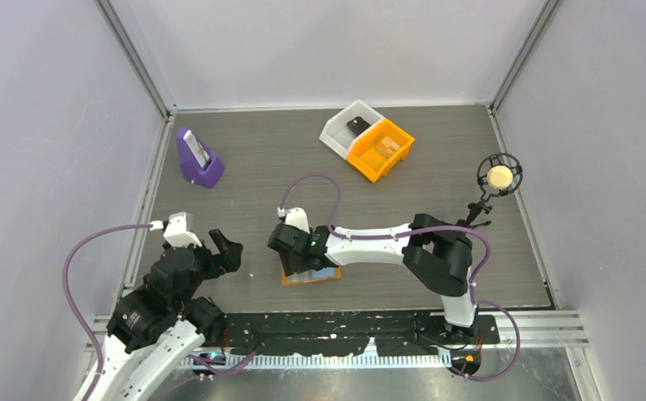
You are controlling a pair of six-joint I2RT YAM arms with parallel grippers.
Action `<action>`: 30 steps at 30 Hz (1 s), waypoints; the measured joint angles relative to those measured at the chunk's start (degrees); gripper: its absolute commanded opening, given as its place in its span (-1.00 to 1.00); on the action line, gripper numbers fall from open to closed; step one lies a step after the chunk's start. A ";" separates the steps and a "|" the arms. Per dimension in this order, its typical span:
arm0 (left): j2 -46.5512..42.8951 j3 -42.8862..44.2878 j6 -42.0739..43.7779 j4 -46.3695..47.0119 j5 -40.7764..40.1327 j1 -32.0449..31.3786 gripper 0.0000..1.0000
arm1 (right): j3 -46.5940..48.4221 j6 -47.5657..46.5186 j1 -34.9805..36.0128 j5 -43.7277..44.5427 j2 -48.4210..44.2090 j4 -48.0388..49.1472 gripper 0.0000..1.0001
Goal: Take the credit cards out of the card holder
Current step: Remove the credit card from the card holder.
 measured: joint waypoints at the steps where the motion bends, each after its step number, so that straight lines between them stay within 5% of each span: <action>1: 0.35 -0.09 -0.13 0.17 0.50 0.00 0.79 | -0.39 -0.02 0.00 0.20 -0.07 0.35 0.01; 15: 12.50 -6.73 -5.18 6.97 11.17 0.00 0.58 | -14.86 -0.55 -3.26 -5.35 -8.83 13.99 -0.34; 30: 23.82 -14.25 -10.73 22.51 18.29 0.02 0.35 | -33.62 0.63 -12.83 -24.02 -19.34 38.21 -0.26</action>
